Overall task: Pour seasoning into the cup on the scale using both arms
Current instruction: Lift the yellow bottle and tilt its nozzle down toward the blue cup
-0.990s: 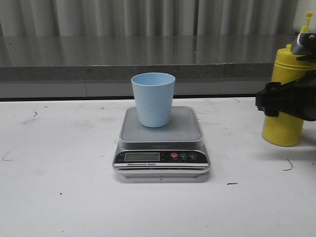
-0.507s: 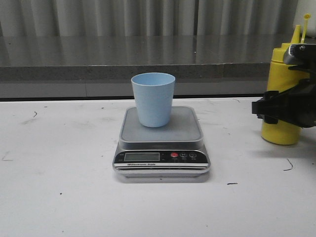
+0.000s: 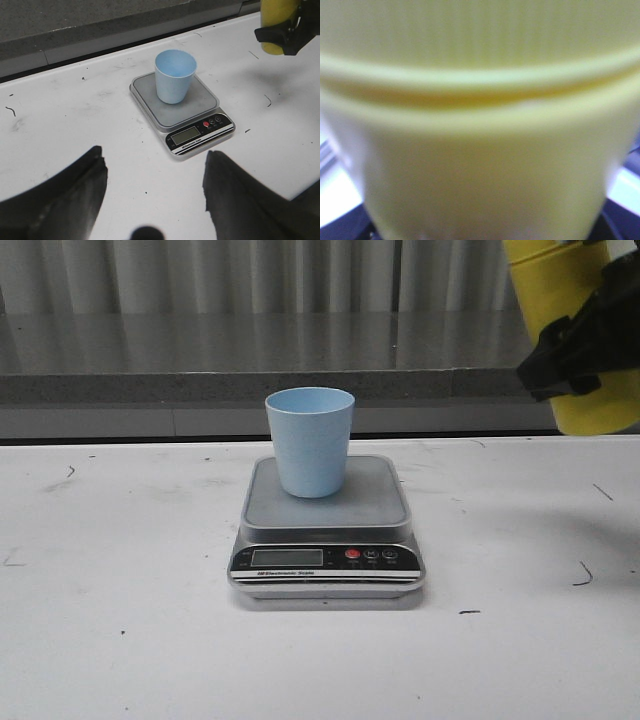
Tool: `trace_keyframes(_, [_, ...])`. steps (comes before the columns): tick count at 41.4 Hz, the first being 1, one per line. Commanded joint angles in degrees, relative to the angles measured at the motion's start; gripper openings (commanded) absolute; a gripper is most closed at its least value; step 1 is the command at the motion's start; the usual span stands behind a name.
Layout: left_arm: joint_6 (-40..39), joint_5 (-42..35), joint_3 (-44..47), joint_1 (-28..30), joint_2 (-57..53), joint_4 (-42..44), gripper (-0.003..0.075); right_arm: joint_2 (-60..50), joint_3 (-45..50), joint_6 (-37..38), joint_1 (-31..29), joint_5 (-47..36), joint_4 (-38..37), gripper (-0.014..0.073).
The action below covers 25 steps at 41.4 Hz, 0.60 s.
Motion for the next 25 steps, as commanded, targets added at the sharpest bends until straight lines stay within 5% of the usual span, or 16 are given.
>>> trace_keyframes(1, [0.1,-4.1,-1.4,-0.3,0.1,-0.2,0.0421,-3.3,-8.5,-0.9,3.3,8.7,-7.8,0.0313])
trace_keyframes(11, [0.1,-4.1,-1.4,-0.3,0.1,-0.2,0.0421,2.0,-22.2,-0.9,16.2,35.9,-28.7,0.0313])
trace_keyframes(25, [0.1,-4.1,-1.4,-0.3,0.1,-0.2,0.0421,8.9,-26.2,-0.9,22.4,42.9,-56.5,0.0313])
